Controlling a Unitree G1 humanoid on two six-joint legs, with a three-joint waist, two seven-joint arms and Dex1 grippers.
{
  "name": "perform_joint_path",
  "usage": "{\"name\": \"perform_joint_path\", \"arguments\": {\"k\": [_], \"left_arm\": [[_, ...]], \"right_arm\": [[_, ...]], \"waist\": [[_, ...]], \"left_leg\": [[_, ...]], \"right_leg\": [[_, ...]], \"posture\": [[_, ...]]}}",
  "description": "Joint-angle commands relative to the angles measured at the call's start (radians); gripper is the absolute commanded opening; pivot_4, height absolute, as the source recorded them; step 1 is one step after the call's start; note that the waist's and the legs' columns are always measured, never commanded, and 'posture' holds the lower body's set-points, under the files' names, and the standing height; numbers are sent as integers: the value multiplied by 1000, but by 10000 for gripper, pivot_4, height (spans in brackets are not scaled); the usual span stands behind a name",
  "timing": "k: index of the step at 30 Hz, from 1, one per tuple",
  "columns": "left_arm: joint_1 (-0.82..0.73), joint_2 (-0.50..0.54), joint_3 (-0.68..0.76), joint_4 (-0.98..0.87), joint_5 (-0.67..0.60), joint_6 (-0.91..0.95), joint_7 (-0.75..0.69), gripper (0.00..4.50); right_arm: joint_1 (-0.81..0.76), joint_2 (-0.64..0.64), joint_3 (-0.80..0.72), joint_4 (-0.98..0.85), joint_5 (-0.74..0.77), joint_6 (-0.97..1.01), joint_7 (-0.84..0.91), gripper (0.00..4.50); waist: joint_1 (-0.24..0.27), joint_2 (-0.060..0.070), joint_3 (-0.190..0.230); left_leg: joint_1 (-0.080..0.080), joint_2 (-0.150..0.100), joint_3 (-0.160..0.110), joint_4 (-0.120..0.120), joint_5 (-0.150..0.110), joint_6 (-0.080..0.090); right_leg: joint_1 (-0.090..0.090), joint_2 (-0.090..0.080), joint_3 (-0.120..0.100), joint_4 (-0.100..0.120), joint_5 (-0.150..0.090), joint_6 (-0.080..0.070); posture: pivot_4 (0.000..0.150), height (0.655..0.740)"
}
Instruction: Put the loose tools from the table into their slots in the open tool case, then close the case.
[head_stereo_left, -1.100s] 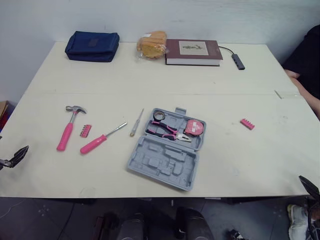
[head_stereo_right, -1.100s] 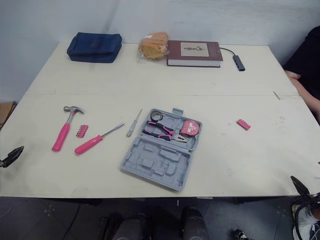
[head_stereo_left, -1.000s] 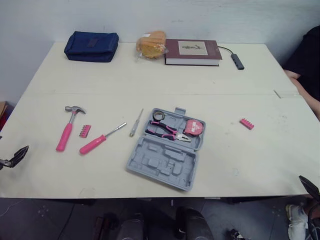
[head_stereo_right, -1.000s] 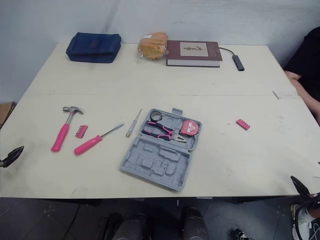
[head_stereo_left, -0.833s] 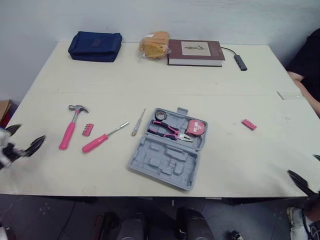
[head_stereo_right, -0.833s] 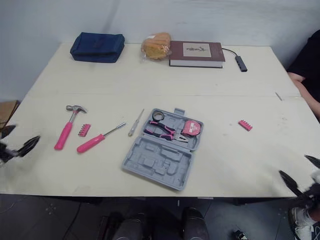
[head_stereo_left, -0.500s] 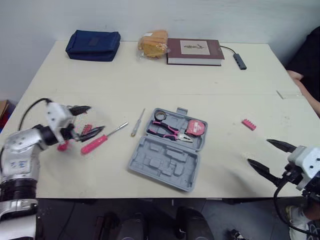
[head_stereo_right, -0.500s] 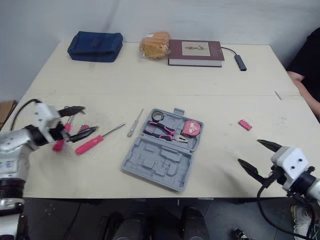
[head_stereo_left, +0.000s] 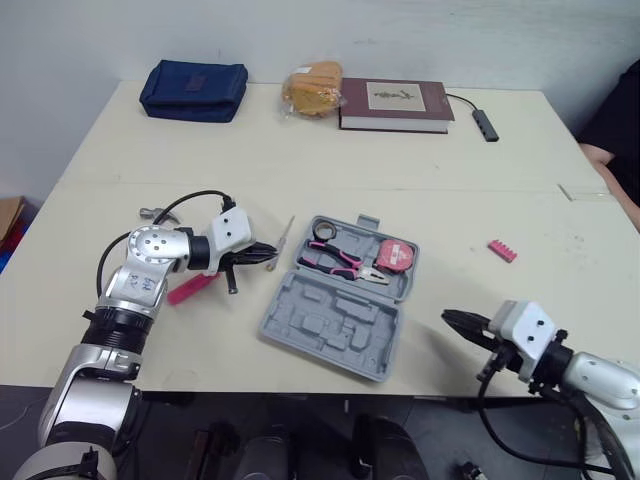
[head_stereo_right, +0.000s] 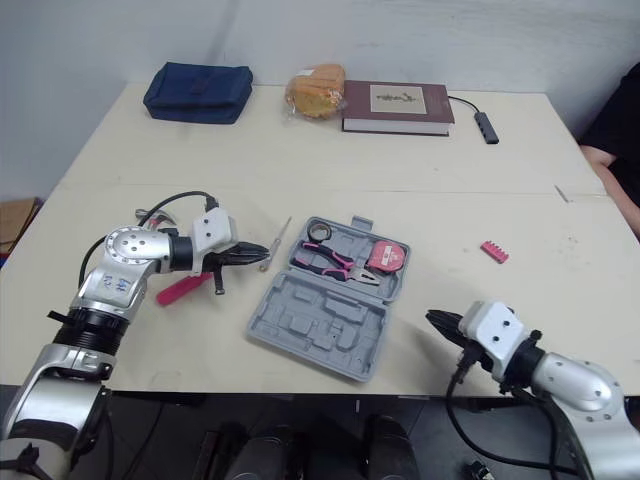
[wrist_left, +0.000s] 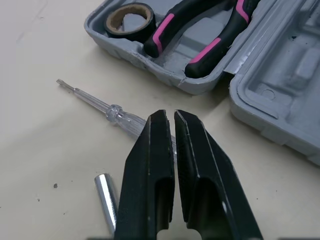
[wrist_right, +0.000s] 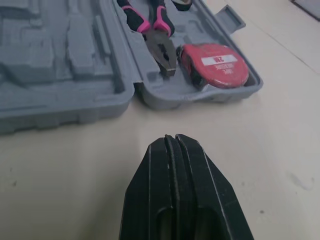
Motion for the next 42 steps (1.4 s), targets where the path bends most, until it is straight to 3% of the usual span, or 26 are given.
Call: {"name": "perform_joint_path", "arguments": {"k": [1, 22, 26, 32, 42], "left_arm": [[6, -18, -9, -45, 2, 8, -15, 1243], [39, -93, -33, -67, 42, 68, 26, 1243], [41, -96, -39, -74, 16, 64, -25, 1243], [119, -85, -35, -199, -22, 83, -87, 1243], [252, -70, 9, -355, -7, 179, 17, 1243]], "right_arm": [[-24, 11, 44, -26, -46, 22, -31, 0], [-191, 96, 178, 116, -119, 90, -69, 0], [-220, 98, 175, 125, -112, 83, -51, 0], [-257, 66, 183, 175, -98, 51, 40, 0], [-317, 33, 180, 277, -111, 6, 125, 0]], "waist": [[0, 0, 0], [1, 0, 0], [0, 0, 0], [-1, 0, 0], [-2, 0, 0]], "left_leg": [[0, 0, -1, 0, 0, 0], [-4, 0, -4, 5, 0, 0], [-4, 0, -4, 5, 0, 0], [-4, 0, -4, 5, 0, 0], [-4, 1, -5, 6, 0, 0]], "right_leg": [[0, 0, 0, 0, 0, 0], [0, 0, -3, 1, 0, 0], [0, 0, -3, 1, 0, 0], [0, 0, -3, 1, 0, 0], [1, -1, -3, 1, 0, 0]], "posture": [[1500, 7400], [1500, 7400], [1500, 7400], [1500, 7400], [1500, 7400]]}}
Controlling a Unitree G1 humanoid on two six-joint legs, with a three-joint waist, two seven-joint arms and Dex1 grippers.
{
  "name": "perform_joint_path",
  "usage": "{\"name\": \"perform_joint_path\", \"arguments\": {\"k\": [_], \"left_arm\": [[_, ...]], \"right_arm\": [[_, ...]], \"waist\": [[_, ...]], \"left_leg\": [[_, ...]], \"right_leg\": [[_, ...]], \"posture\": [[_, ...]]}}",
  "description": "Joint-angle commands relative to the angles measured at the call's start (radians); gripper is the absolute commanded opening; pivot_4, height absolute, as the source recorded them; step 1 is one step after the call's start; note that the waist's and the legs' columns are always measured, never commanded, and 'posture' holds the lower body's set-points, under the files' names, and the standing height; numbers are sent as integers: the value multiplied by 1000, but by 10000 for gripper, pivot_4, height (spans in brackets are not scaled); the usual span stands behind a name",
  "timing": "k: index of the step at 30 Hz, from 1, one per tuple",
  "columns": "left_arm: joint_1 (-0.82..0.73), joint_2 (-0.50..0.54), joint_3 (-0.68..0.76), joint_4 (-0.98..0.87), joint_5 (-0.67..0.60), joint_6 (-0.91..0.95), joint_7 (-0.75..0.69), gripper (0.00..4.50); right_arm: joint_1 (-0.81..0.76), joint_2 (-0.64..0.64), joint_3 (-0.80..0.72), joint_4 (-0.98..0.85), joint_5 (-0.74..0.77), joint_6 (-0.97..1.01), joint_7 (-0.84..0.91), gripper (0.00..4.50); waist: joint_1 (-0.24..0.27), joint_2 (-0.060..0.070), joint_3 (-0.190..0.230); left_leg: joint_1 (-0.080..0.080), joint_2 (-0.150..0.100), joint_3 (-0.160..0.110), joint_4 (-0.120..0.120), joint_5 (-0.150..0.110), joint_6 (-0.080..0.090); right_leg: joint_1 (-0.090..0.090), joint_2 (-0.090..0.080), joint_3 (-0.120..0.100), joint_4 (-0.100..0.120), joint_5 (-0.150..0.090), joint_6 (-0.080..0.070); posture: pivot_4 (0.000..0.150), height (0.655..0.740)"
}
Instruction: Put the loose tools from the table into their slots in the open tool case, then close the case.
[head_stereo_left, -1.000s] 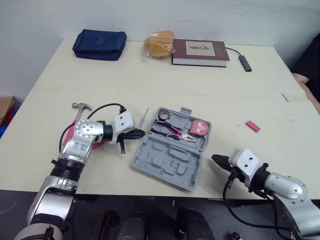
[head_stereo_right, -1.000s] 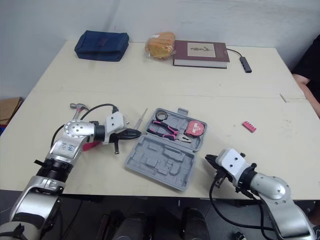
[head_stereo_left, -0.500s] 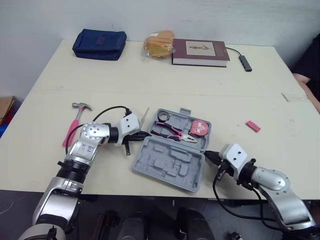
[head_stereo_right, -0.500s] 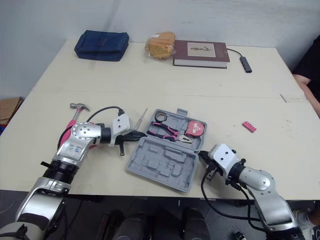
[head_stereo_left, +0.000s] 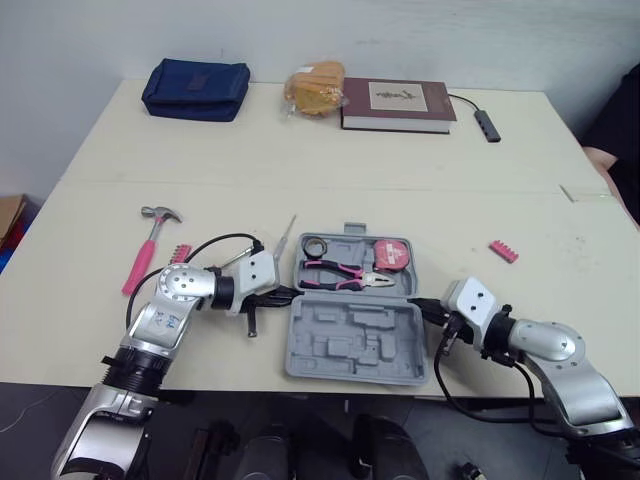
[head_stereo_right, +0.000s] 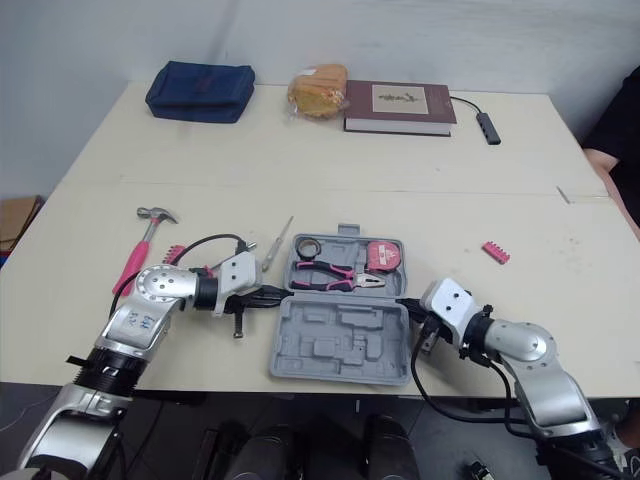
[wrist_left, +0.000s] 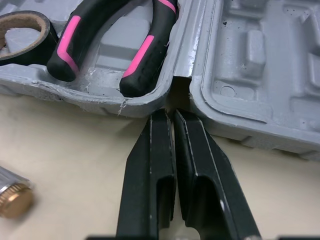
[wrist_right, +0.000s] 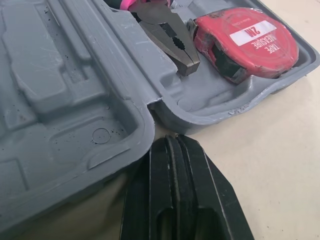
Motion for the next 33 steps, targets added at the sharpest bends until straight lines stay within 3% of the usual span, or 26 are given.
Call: {"name": "perform_joint_path", "arguments": {"k": [1, 11, 16, 17, 19, 22, 25, 27, 33], "left_arm": [[19, 2, 20, -55, -11, 12, 36, 1243], [74, 87, 114, -124, -85, 19, 34, 1243], [216, 217, 385, -133, -263, 16, -48, 1243], [235, 217, 455, -117, -303, 4, -36, 3192], [261, 198, 565, -96, -379, 15, -6, 8092], [364, 201, 701, 19, -347, -135, 12, 21780], [395, 259, 840, 246, -290, -257, 148, 35915], [386, 315, 916, 412, -284, -311, 229, 44850], [381, 388, 952, 633, -291, -372, 273, 44850]], "right_arm": [[-15, -16, 3, 14, 0, -41, 24, 0], [19, -69, -62, 37, 7, -98, 40, 0], [185, -140, -325, 4, 148, -166, 125, 0], [224, -151, -370, 3, 158, -182, 139, 6353], [280, -160, -440, 11, 152, -219, 137, 13788], [354, -135, -547, 55, 129, -319, 107, 29150], [413, -115, -634, 141, 154, -414, 125, 43976], [432, -100, -686, 232, 168, -476, 119, 45000], [436, -101, -759, 462, 180, -643, 112, 45000]], "waist": [[0, 0, 0], [0, 0, 0], [1, 2, 1], [1, 2, 1], [3, 2, 1], [2, 3, 2], [-4, 5, 0], [-5, 2, 0], [-10, 4, 0]], "left_leg": [[0, 0, 0, 0, 0, 0], [0, 0, 0, 0, 0, -1], [-1, 0, -2, -1, -1, 0], [-1, 0, -2, -1, -1, 0], [0, 0, -2, -1, -1, 0], [5, 0, -2, -1, -2, -1], [7, 0, 0, -8, -4, -2], [6, 1, 0, -10, -3, -2], [7, -2, 3, -11, -8, -3]], "right_leg": [[0, 0, 0, 0, 0, 0], [0, -1, 0, 0, 0, 0], [0, -8, 1, -2, 0, 0], [0, -8, 1, -2, 0, 0], [2, -9, -1, -3, 0, 0], [6, -10, 3, -7, 0, -1], [6, -8, 5, -9, 0, -1], [5, -6, 3, -9, 0, -1], [5, -12, 3, -13, 1, 1]], "posture": [[1500, 7400], [1500, 7400], [1500, 7400], [1500, 7400], [1500, 7400], [1500, 7400], [1500, 7400], [1500, 7400], [1500, 7400]]}}
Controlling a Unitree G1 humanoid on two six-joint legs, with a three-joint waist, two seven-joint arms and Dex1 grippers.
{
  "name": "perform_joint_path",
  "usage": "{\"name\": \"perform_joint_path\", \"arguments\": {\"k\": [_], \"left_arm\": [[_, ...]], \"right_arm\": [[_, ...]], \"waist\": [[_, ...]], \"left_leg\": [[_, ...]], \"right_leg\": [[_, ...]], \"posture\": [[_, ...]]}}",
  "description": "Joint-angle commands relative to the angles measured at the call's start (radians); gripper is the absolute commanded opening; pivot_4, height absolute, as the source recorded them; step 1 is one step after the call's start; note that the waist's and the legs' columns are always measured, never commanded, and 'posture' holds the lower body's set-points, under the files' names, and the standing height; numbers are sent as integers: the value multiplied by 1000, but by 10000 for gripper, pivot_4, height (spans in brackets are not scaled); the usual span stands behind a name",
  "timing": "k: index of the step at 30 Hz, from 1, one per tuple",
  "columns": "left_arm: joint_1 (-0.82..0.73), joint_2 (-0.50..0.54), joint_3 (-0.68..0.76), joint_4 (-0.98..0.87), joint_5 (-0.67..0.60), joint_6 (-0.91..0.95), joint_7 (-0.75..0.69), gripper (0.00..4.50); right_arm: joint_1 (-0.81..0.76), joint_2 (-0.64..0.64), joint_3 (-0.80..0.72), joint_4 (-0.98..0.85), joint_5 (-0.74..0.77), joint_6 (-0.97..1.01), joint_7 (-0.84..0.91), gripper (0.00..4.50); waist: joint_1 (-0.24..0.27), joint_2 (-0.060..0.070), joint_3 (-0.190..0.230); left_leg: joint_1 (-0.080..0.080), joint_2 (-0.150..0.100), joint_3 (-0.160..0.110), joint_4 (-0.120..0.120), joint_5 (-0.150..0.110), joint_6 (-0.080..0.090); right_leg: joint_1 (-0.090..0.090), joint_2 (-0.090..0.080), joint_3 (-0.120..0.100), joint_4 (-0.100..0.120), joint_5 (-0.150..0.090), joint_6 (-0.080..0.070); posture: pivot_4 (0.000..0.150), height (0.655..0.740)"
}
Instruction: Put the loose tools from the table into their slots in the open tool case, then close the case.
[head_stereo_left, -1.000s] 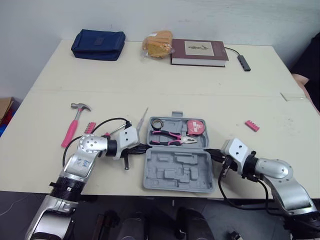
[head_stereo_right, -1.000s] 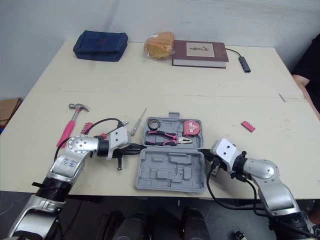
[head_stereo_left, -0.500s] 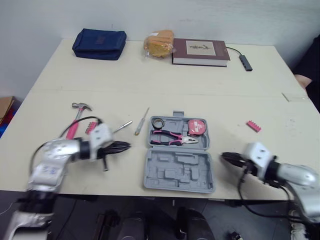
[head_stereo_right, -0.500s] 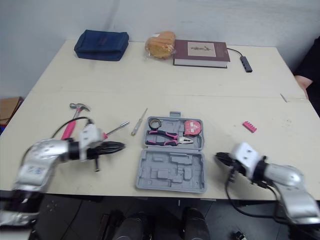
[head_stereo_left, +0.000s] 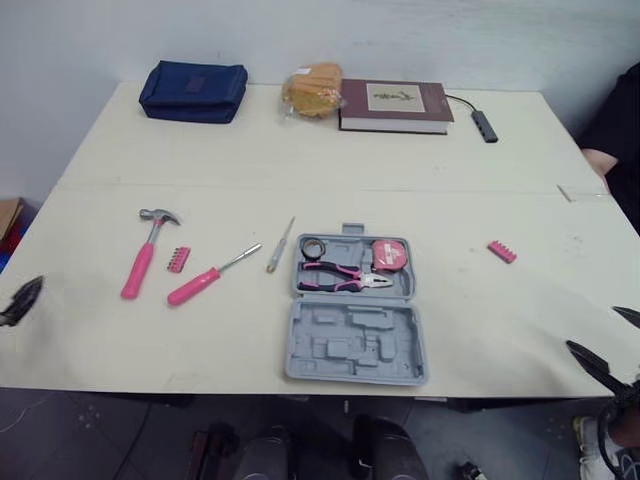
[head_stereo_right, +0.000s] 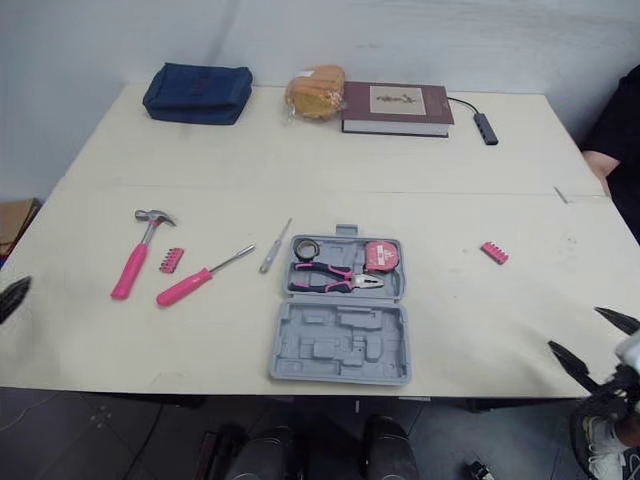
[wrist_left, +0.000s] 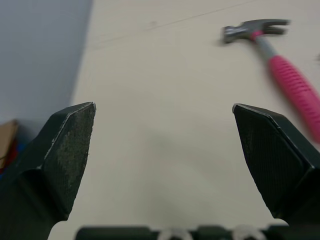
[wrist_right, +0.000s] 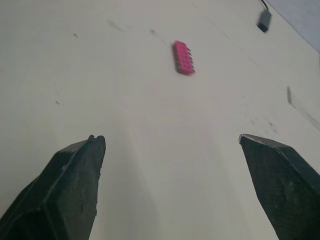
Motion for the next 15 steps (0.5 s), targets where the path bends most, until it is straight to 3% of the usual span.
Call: {"name": "perform_joint_path", "arguments": {"k": [1, 9, 15], "left_arm": [[-12, 19, 12, 61, -5, -29, 30, 44850], [-53, -42, -74, -106, -54, 179, 82, 44850], [-67, -105, -199, -542, -104, 468, 182, 44850]], "right_arm": [[-8, 0, -79, 77, 55, -81, -11, 45000], [1, 30, -15, -68, 140, -31, 9, 45000], [-87, 42, 113, -253, 185, 75, 3, 45000]], "waist": [[0, 3, 0], [-11, 3, 0], [-12, 3, 0]], "left_leg": [[0, 0, 0, 0, 0, 0], [0, 2, -1, -1, 0, -4], [0, 2, -1, -1, 1, -3]], "right_leg": [[0, 0, 1, 0, 0, 0], [-1, 1, 3, 6, -1, -1], [-1, 1, 4, 7, -1, -1]], "posture": [[1500, 7400], [1500, 7400], [1500, 7400]]}}
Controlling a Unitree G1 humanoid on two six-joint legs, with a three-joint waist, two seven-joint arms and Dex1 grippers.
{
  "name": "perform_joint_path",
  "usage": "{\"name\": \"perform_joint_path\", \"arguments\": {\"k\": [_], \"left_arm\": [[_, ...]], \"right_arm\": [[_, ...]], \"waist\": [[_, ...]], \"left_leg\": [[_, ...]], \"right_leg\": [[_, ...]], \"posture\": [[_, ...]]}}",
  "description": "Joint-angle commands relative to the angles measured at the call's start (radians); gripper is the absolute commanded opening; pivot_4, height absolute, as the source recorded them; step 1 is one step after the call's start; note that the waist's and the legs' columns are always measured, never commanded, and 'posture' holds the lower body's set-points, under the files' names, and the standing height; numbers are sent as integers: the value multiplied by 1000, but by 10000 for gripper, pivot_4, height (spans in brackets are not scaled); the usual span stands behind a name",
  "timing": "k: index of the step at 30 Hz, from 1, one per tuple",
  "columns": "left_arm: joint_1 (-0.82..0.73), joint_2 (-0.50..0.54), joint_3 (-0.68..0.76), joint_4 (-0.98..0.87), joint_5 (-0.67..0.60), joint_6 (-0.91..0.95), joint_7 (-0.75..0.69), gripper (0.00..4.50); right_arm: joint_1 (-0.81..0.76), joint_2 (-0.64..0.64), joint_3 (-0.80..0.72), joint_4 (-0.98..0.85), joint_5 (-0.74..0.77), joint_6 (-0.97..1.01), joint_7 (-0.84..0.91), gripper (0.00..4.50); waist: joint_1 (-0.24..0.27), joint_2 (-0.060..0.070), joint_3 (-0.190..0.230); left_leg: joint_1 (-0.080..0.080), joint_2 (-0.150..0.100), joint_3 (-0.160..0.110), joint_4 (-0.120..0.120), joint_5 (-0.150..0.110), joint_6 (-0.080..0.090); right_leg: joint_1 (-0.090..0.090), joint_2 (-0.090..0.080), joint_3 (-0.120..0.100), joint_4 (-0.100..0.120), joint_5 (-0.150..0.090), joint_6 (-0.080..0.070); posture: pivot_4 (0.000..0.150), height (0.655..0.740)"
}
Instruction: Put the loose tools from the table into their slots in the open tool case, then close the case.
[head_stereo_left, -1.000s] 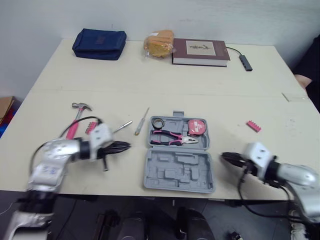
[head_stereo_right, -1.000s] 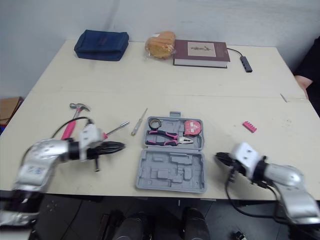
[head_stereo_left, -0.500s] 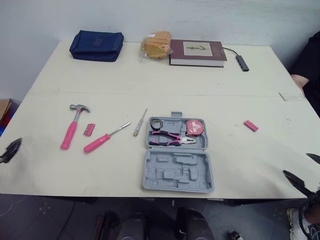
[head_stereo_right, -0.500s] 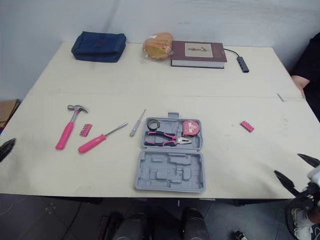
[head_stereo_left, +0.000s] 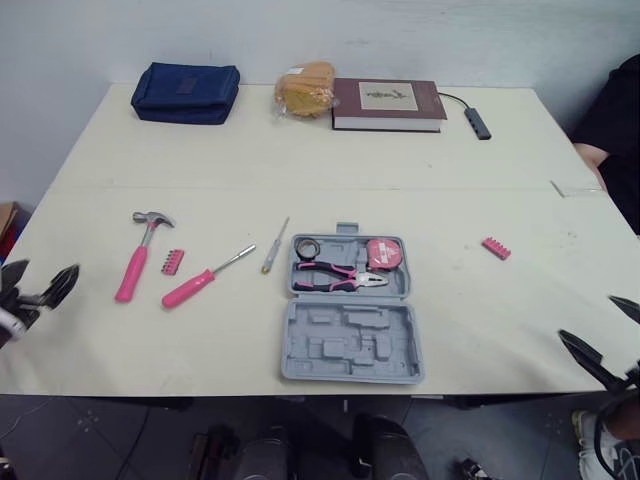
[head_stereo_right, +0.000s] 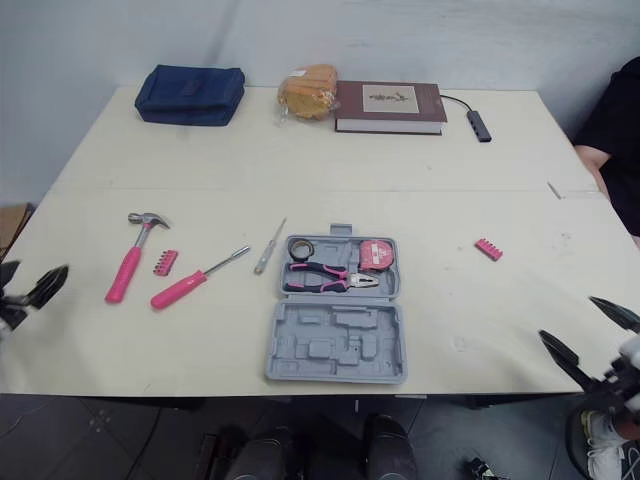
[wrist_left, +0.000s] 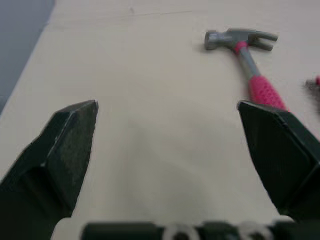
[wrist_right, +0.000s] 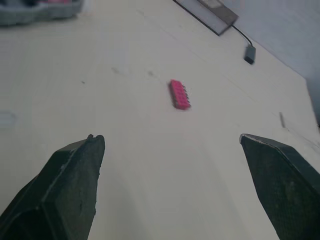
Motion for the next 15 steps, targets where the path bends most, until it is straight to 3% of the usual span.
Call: {"name": "perform_joint_path", "arguments": {"k": [1, 5, 9, 15], "left_arm": [[19, -7, -72, -303, -46, 163, 48, 44850], [18, -39, -141, -558, -101, 401, 157, 44850], [-71, -108, -303, -795, -163, 645, 287, 44850], [-110, -148, -480, -866, -95, 715, 327, 44850]], "right_arm": [[-47, 1, 55, -117, 54, 55, -3, 45000], [-68, -17, 125, -221, 152, 203, 41, 45000], [-139, -19, 184, -273, 139, 234, 45, 45000], [-228, 4, 232, -277, 86, 206, 29, 45000]], "waist": [[-1, 0, 0], [2, 1, 0], [7, 1, 0], [16, 1, 0]], "left_leg": [[0, 0, 0, 0, 0, 1], [0, 0, 0, 0, 3, 4], [-1, -1, 0, 1, 4, 6], [0, -1, 0, 2, 5, 4]], "right_leg": [[0, 0, 0, 0, 0, 0], [0, 1, 0, -1, 0, 0], [0, 1, 1, -1, 0, 0], [1, 4, 2, -1, 1, 1]], "posture": [[1500, 7400], [1500, 7400], [1500, 7400], [1500, 7400]]}}
